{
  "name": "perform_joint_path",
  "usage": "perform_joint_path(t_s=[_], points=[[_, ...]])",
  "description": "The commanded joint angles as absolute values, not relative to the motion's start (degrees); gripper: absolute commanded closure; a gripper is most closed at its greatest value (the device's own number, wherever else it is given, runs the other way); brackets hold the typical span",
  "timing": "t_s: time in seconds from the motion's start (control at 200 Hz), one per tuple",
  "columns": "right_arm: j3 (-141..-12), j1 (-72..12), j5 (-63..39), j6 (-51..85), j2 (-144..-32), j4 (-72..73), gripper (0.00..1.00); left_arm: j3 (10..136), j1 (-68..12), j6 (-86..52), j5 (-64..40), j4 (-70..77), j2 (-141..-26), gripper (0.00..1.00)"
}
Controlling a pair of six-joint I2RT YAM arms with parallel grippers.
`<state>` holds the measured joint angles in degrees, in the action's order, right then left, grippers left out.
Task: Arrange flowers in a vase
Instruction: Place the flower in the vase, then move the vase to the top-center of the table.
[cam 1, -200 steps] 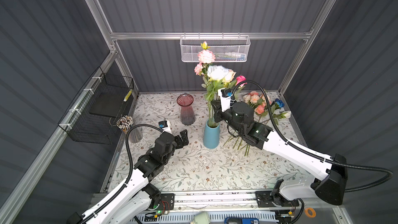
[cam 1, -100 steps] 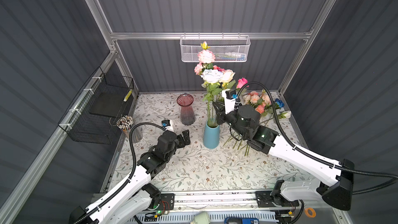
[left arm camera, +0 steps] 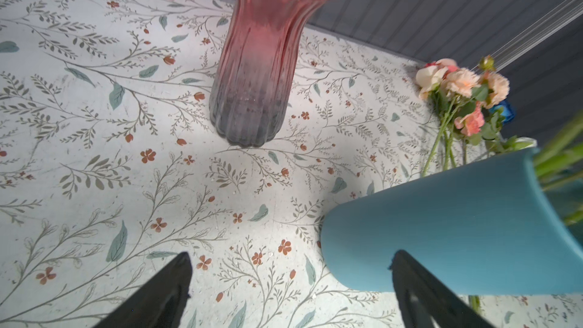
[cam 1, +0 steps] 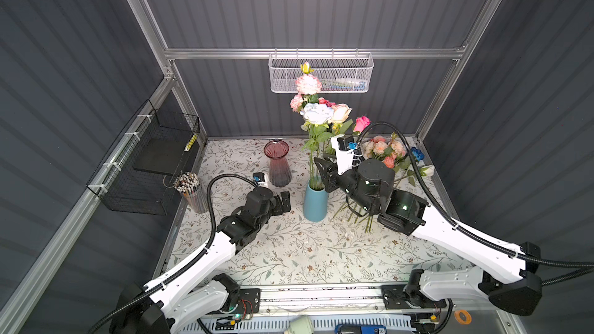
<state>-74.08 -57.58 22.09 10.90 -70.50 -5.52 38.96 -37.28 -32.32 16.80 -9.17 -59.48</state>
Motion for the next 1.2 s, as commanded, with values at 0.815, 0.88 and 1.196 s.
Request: perform_joint_path(t_s=[0.815,0.88,1.196], points=[[-86.22,-54.34,20.45,37.96,-68.76,-52.78,0.47,29.94,-41.81,-25.01,2.75,3.65,-57.74,0.11],[-88.78,-54.24,17.28,40.49,-71.15,-55.63,0.47,29.99,-41.83,-25.05,3.71,3.78,-57.48,0.11],[-87.69,-50.67,9.55,46.67,-76.02,-52.48,0.51,30.22,-41.88,-25.86,8.36,-1.46,-51.55,0.09]])
